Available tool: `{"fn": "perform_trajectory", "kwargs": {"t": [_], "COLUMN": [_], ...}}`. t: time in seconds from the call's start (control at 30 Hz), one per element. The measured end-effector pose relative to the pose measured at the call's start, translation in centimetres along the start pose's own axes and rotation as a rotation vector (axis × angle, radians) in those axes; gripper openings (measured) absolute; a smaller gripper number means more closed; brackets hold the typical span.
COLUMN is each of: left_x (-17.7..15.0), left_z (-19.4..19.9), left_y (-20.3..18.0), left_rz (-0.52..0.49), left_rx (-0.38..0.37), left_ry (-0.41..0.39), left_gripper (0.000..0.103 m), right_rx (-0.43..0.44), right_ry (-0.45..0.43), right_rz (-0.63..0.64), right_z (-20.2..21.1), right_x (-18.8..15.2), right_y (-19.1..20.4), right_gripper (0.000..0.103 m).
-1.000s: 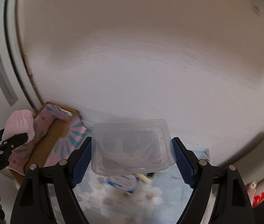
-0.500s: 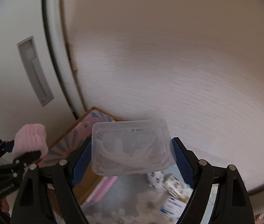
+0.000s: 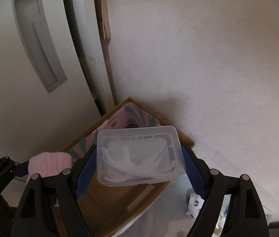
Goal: Organize objects
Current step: 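Carry the pink pouch and clear box with both tools over the cardboard box, then open both tools to drop the pink pouch and clear box inside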
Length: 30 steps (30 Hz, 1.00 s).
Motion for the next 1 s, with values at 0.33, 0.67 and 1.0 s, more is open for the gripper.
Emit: {"fn": "perform_trajectory", "kwargs": {"t": [0.33, 0.67, 1.0], "left_x": [-2.6, -4.8, -4.3], "left_z": [-6.1, -9.6, -9.0], "left_y": [-1.4, -3.1, -4.8], "left_rz": [-0.075, -0.112, -0.137], "left_rx": [-0.026, -0.041, -0.066], "left_ry": [0.12, 0.201, 0.175], "left_gripper": [0.051, 0.051, 0.103], "right_rx": [0.057, 0.132, 0.165], "right_ry": [0.165, 0.261, 0.267], "right_rz": [0.143, 0.158, 0.1], "right_z": [-6.7, -8.6, -7.2], "right_x": [-3.9, -7.8, -9.0], "right_y": [0.2, -0.5, -2.6], "right_gripper": [0.079, 0.079, 0.103]}}
Point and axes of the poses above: each gripper's, at about its wrist camera, not at the fingertips, and z roughly against the way its jaws point, y to its left, x to its top, the point moved 9 cm from there along -z, roughly the way its jaws point, and after that the axes turned 8 degrees about -y, right-handed, at the moved point
